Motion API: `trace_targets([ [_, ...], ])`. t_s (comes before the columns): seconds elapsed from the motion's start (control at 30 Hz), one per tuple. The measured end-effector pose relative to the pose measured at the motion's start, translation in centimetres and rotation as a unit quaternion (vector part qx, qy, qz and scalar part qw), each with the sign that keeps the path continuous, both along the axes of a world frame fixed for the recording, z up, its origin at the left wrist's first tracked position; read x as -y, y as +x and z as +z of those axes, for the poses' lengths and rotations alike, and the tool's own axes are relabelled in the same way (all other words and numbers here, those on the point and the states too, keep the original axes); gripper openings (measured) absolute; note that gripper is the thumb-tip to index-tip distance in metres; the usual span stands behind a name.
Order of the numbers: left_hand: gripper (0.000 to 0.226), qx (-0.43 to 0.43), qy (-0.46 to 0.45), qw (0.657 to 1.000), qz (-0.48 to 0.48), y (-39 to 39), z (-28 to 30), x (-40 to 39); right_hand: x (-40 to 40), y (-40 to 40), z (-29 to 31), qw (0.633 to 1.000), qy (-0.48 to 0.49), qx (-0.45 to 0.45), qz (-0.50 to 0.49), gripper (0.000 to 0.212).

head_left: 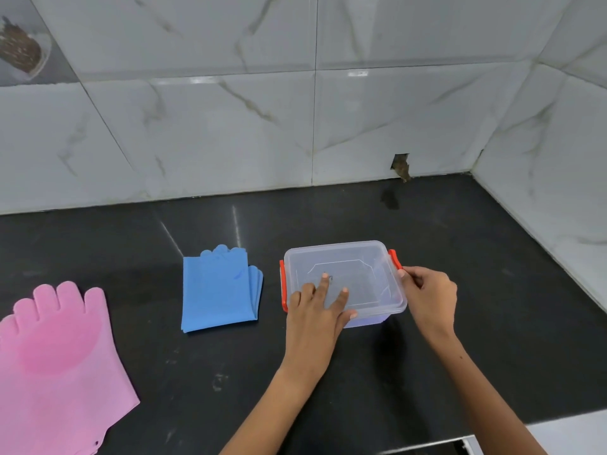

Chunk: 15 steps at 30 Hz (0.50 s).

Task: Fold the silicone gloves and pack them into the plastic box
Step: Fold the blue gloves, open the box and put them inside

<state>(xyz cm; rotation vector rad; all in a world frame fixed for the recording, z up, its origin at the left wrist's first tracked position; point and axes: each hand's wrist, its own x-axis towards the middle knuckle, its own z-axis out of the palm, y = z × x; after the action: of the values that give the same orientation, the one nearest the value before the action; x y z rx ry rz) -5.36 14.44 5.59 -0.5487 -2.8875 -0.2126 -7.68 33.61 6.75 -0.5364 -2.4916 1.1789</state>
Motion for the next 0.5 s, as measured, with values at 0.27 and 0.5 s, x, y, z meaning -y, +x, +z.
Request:
trace_targets([
  [0.27,0.047,-0.013,-0.004,1.0,0.005,0.0,-0.1,0.1,0.2,-0.3,-0.2,0.999,0.048,0.01,0.0,0.022],
  [0.5,0.048,-0.029,-0.002,1.0,0.006,0.0,-0.2,0.2,-1.5,-0.4,-0.8,0.997,-0.025,0.07,-0.026,0.019],
])
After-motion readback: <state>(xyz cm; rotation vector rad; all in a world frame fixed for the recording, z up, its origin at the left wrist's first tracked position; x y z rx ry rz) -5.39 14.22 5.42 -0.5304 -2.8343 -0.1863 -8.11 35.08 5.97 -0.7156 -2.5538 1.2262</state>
